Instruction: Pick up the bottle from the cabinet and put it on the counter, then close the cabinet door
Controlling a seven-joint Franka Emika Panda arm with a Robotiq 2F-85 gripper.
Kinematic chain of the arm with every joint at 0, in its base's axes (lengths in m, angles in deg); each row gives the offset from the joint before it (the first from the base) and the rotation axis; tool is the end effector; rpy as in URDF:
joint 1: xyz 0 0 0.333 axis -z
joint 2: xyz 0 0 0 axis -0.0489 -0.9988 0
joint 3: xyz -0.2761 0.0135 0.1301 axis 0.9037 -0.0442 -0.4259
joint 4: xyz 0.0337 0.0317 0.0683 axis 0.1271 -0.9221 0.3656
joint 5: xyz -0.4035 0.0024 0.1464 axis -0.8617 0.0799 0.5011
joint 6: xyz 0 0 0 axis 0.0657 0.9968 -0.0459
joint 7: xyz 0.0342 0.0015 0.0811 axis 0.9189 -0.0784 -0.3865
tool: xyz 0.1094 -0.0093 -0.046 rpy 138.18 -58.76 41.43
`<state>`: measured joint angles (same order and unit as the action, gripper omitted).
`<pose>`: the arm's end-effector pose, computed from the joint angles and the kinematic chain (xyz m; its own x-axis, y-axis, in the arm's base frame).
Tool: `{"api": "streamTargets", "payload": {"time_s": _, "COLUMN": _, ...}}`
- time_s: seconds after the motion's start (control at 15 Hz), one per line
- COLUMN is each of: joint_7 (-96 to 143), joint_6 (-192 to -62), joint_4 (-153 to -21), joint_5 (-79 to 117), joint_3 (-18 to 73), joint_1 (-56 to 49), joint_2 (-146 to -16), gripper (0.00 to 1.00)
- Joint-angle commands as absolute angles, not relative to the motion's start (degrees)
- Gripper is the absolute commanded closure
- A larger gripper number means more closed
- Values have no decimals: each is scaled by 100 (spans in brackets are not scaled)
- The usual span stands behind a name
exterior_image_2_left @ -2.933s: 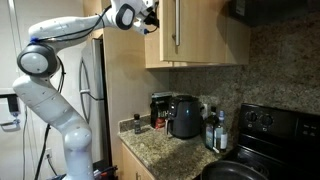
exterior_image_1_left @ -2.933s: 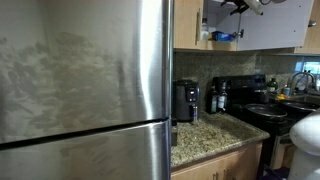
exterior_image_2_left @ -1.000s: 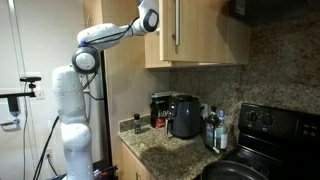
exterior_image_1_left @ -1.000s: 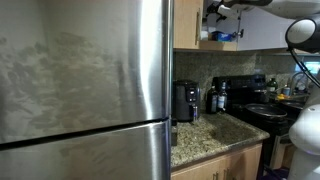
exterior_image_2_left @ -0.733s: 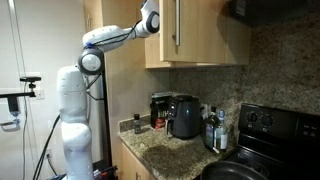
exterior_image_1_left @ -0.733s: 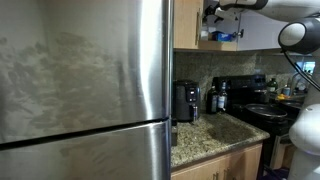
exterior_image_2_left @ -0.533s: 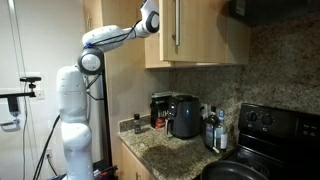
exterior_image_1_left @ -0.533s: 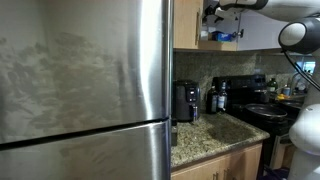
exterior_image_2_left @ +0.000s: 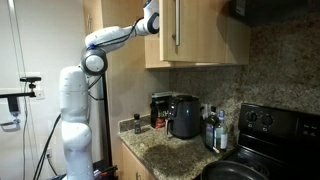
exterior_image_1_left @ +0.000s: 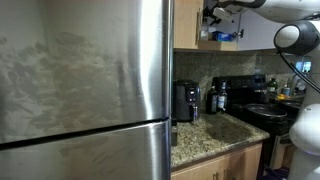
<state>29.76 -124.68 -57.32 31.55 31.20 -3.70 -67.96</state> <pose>0.5910 -0.0579 0.9144 0.3780 -0.3295 0.8652 -0.1146 -0.9440 -0.3094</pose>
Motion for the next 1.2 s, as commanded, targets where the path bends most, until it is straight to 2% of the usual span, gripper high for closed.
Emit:
{"api": "streamTargets", "payload": {"time_s": 0.0, "joint_7": 3041, "joint_6": -12473, "joint_4": -4887, "joint_5": 3088, "joint_3": 3155, "joint_1": -342, "joint_2": -7344, "gripper": 0}}
{"api": "streamTargets", "payload": {"time_s": 0.07, "joint_7": 2990, "joint_6": -12490, "joint_4": -5444, "joint_5": 3136, "joint_3": 3130, "joint_1": -367, "joint_2": -6991, "gripper": 0}}
{"api": "streamTargets", "payload": {"time_s": 0.93, "joint_7": 3469, "joint_6": -12445, "joint_4": -4397, "joint_5": 1975, "joint_3": 3216, "joint_1": -402, "joint_2": -7746, "gripper": 0}}
{"api": "streamTargets", "payload": {"time_s": 1.13, "joint_7": 3406, "joint_6": -12509, "joint_4": -4673, "joint_5": 2070, "joint_3": 3176, "joint_1": -394, "joint_2": -7585, "gripper": 0}}
